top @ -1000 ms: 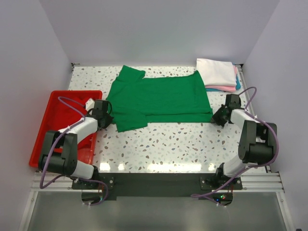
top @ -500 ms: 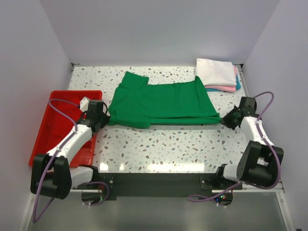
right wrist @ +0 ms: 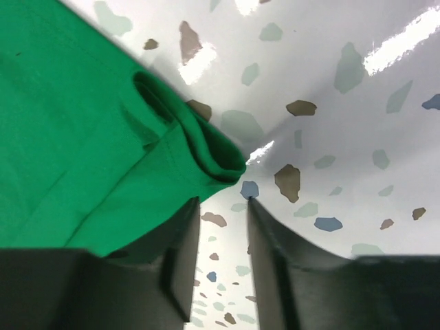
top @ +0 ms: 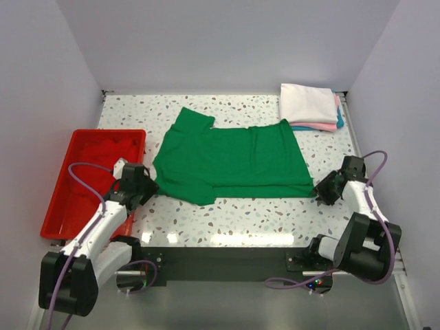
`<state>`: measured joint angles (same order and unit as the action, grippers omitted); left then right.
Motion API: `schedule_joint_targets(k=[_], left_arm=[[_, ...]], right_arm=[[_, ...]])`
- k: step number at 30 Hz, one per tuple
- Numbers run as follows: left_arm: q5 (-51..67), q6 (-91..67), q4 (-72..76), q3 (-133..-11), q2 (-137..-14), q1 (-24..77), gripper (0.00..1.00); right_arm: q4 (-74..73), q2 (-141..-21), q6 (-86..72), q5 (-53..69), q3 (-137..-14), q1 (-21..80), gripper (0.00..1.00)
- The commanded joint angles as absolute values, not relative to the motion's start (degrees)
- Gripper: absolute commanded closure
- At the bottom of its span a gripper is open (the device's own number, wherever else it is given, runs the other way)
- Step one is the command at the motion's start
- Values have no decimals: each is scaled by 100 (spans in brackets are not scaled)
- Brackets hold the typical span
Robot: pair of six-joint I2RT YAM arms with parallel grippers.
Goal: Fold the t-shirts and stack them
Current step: Fold the tshirt
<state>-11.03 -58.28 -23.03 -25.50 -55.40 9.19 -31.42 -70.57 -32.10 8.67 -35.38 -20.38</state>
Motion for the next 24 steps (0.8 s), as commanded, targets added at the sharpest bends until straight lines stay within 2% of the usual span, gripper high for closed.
schedule_joint_targets(k=[1,6,12,15,18,19,24], left_arm=[[-800,-5432,-2162,-2602,-5125,931,47],[-764,-5300,-2416,-2409,-4502,1081,44],[-835,-5580,-2356,-1987,-4245,1555,56],[-1019,-5827,-2093,-1881,-4560,2125,61],[-1335,-6107,-1891,-1960,-4955,2811,61],[-1414,-6178,-1864,-1986,-5053,3134,61],[-1837,-6442,-1741,-2136,-5606,3647,53]], right_arm=[[-3181,-6715,-2901,976,-3673,-2074,60],[-3278,-6048,-2786,1019,-3770,-2039,50],[-3515,-5450,-2777,905,-3981,-1565,50],[-3586,-5283,-2900,748,-4113,-1083,51],[-3490,-5247,-3128,519,-4192,-257,52],[-3446,-5282,-3190,440,-4201,293,52],[-3121,-5519,-3559,-114,-4149,1396,52]])
